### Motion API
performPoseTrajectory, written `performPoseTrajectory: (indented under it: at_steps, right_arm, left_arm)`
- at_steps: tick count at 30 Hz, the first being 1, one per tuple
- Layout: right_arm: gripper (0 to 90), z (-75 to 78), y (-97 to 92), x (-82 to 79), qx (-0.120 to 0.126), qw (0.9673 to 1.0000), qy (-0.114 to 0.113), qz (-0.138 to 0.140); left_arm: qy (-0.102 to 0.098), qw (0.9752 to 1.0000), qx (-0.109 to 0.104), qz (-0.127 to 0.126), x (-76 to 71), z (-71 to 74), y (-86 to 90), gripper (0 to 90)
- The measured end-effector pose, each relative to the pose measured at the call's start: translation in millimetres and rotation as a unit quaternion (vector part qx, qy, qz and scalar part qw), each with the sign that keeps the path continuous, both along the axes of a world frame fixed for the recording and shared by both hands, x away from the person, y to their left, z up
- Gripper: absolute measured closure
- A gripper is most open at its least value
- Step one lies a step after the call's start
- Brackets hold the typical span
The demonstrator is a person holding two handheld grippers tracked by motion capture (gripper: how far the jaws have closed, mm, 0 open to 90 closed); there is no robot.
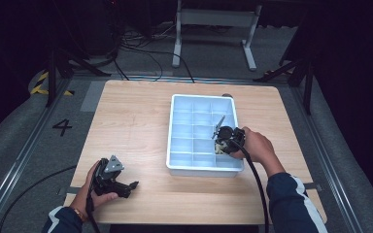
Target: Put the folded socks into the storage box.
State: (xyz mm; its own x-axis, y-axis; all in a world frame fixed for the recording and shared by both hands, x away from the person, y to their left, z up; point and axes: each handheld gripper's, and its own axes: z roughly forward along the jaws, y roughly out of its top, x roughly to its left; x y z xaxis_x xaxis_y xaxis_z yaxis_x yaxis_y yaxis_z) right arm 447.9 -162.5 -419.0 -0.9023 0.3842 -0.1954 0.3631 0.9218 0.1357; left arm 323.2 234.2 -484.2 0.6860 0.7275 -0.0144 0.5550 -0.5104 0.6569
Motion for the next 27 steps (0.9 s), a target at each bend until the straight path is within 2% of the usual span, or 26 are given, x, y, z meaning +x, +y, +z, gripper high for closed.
performPoseTrajectory:
  at_steps: [8, 14, 19, 27]
  right_arm:
    - [78.0, -1.5, 2.3, 2.6, -0.015, 0.9997, 0.018, 0.005]
    - [77.6, -1.4, 0.6, 3.6, -0.006, 0.9996, 0.029, -0.002]
    - [77.6, -1.8, 1.2, 3.1, -0.009, 0.9992, 0.038, -0.003]
    - [77.0, -2.0, 1.1, 0.3, -0.005, 0.9992, 0.038, -0.008]
  left_arm:
    - [-0.001, 1.0, -0.001, -0.001, 0.1, -0.1, 0.0, 0.4]
    - [0.0, 1.0, -0.001, 0.0, -0.1, -0.1, 0.0, 0.4]
    - [0.0, 1.0, 0.0, 0.0, -0.3, -0.1, 0.2, 0.4]
    - [-0.002, 1.0, 0.001, -0.002, -0.3, -0.1, 0.7, 0.4]
